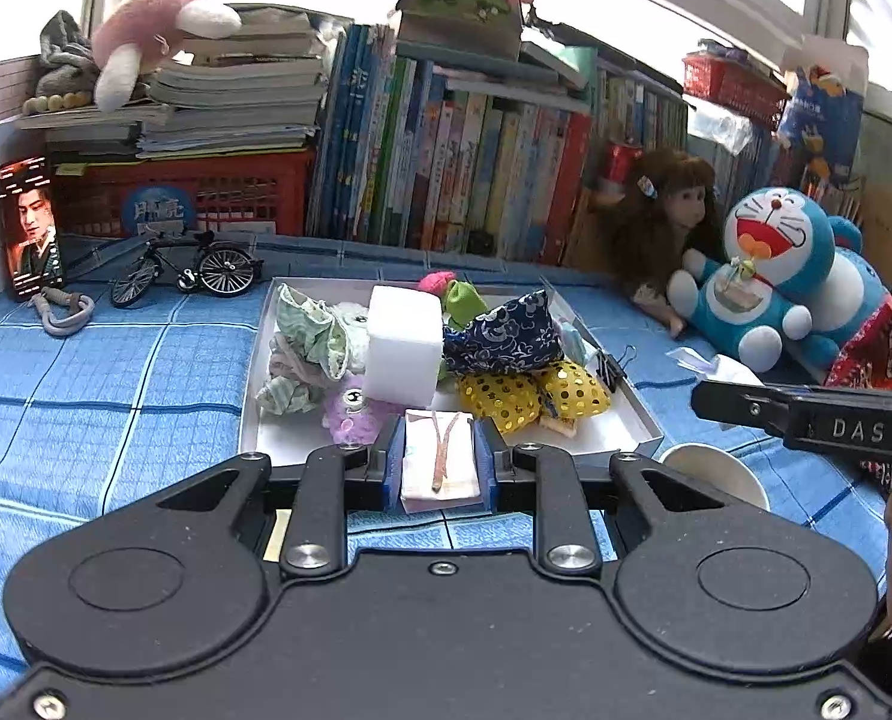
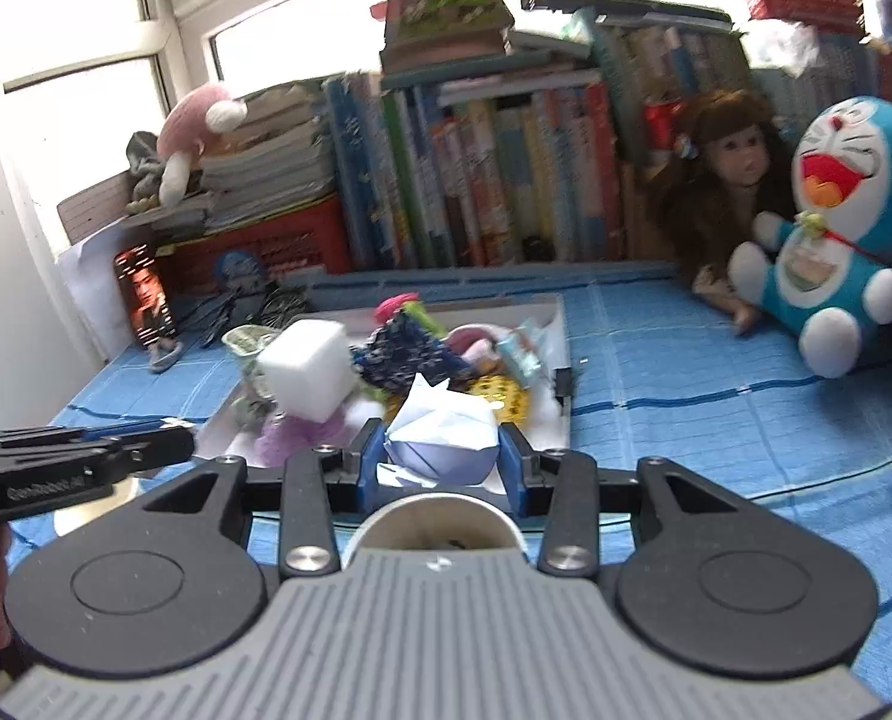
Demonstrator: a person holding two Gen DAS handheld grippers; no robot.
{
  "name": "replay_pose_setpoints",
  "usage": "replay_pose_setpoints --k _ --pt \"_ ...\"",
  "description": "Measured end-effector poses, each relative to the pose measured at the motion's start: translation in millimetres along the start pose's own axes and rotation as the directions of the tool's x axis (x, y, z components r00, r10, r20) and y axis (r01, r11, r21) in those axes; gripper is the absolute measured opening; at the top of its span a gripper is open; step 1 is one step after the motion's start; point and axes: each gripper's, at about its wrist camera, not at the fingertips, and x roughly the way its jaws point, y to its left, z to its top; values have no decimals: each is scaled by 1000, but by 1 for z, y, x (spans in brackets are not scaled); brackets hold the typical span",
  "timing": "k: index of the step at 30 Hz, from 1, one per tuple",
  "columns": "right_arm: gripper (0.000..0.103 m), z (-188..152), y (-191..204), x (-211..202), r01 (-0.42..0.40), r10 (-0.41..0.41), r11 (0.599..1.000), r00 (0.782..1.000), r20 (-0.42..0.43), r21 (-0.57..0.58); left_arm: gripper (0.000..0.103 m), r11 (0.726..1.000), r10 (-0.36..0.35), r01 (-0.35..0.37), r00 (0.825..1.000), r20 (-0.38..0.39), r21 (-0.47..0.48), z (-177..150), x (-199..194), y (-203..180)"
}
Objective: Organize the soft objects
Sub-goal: 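Carry the white card and crumpled paper into the white tray with both grippers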
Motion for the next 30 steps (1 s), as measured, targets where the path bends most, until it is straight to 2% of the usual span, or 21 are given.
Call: replay_pose_setpoints --k 6,11,16,30 --pt "45 26 11 25 -5 3 1000 992 -130 -11 23 997 -54 46 989 -137 -61 24 26 6" --pt "45 40 20 52 5 -14 999 972 -234 -40 23 998 -36 25 979 -199 -60 41 48 4" --pt "45 44 24 74 8 -24 999 952 -304 -54 23 997 -33 13 958 -284 -71 48 74 4" --pt "45 42 9 133 51 -46 999 898 -438 -1 23 994 22 -60 925 -379 -89 46 135 17"
